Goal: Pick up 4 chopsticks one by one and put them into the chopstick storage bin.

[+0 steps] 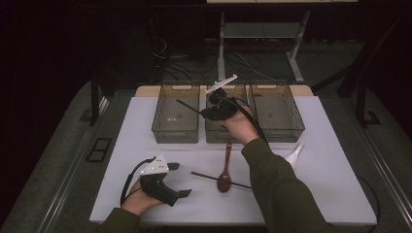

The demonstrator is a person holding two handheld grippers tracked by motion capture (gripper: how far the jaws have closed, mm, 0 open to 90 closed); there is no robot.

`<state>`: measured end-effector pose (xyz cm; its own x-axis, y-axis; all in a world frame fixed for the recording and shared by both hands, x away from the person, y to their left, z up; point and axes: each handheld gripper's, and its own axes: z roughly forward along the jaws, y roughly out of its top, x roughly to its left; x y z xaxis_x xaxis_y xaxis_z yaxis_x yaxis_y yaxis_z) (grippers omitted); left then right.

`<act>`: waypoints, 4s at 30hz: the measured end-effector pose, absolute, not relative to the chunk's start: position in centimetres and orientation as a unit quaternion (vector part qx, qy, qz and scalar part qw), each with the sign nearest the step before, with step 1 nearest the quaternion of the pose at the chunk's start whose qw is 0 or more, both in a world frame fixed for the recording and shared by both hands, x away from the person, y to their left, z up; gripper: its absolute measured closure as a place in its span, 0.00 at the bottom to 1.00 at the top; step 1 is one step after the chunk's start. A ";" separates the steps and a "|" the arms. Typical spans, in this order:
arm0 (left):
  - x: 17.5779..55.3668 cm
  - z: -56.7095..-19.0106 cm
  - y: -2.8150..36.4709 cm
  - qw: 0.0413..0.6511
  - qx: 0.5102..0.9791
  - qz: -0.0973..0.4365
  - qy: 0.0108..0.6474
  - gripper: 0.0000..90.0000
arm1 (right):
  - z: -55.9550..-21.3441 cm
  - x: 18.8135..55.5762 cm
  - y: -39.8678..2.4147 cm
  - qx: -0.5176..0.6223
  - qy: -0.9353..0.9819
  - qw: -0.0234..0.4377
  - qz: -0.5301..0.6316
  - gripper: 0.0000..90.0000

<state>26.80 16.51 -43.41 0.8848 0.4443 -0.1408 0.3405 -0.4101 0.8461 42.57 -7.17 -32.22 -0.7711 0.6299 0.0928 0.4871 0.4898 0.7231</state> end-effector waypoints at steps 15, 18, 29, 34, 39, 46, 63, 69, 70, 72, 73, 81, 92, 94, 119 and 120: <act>26.7 -43.4 16.4 0.488 0.839 0.054 0.234 0.00 | -33.9 46.0 -3.6 0.348 0.854 0.093 0.375 0.96; 26.7 -43.4 16.4 0.488 0.840 0.055 0.232 0.00 | -34.3 46.8 -3.0 0.349 0.854 0.095 0.373 0.96; 26.6 -43.3 16.4 0.493 0.836 0.054 0.235 0.00 | -36.5 48.9 0.1 0.369 0.854 0.091 0.355 0.96; 26.7 -43.2 16.2 0.493 0.837 0.053 0.230 0.00 | -37.0 49.8 1.5 0.378 0.855 0.090 0.343 0.96; 26.8 -43.2 16.2 0.498 0.835 0.051 0.227 0.00 | -37.0 50.5 3.0 0.383 0.857 0.095 0.331 0.96; 26.7 -43.1 16.2 0.498 0.836 0.051 0.225 0.00 | -36.8 50.8 3.5 0.394 0.846 0.101 0.345 0.83; 26.8 -43.2 16.1 0.495 0.838 0.054 0.224 0.00 | -35.1 49.7 0.9 0.378 0.843 0.087 0.374 0.50; 26.8 -43.2 16.1 0.493 0.840 0.052 0.222 0.00 | -34.5 48.4 -0.9 0.367 0.840 0.085 0.391 0.46; 26.8 -43.2 16.1 0.493 0.840 0.052 0.221 0.00 | -34.4 48.2 -1.3 0.364 0.841 0.084 0.392 0.45; 26.8 -43.2 16.1 0.491 0.841 0.052 0.221 0.00 | -34.3 47.7 -2.1 0.361 0.840 0.086 0.395 0.44; 26.8 -43.2 16.1 0.490 0.842 0.053 0.221 0.00 | -34.2 47.4 -2.6 0.362 0.840 0.087 0.395 0.43; 26.8 -43.2 16.0 0.490 0.842 0.052 0.222 0.00 | -33.8 44.9 -6.6 0.342 0.842 0.076 0.411 0.40; 26.7 -43.2 16.1 0.485 0.844 0.049 0.221 0.00 | -33.4 41.6 -11.8 0.314 0.845 0.072 0.427 0.38; 26.7 -43.2 16.1 0.487 0.844 0.049 0.221 0.00 | -33.3 40.9 -12.6 0.306 0.847 0.078 0.428 0.37; 27.0 -43.7 16.2 0.482 0.844 0.048 0.230 0.00 | -38.0 32.6 -21.1 0.278 0.850 0.043 0.445 0.41; 27.0 -43.7 16.2 0.482 0.844 0.048 0.230 0.00 | -38.4 32.4 -21.2 0.277 0.853 0.038 0.441 0.41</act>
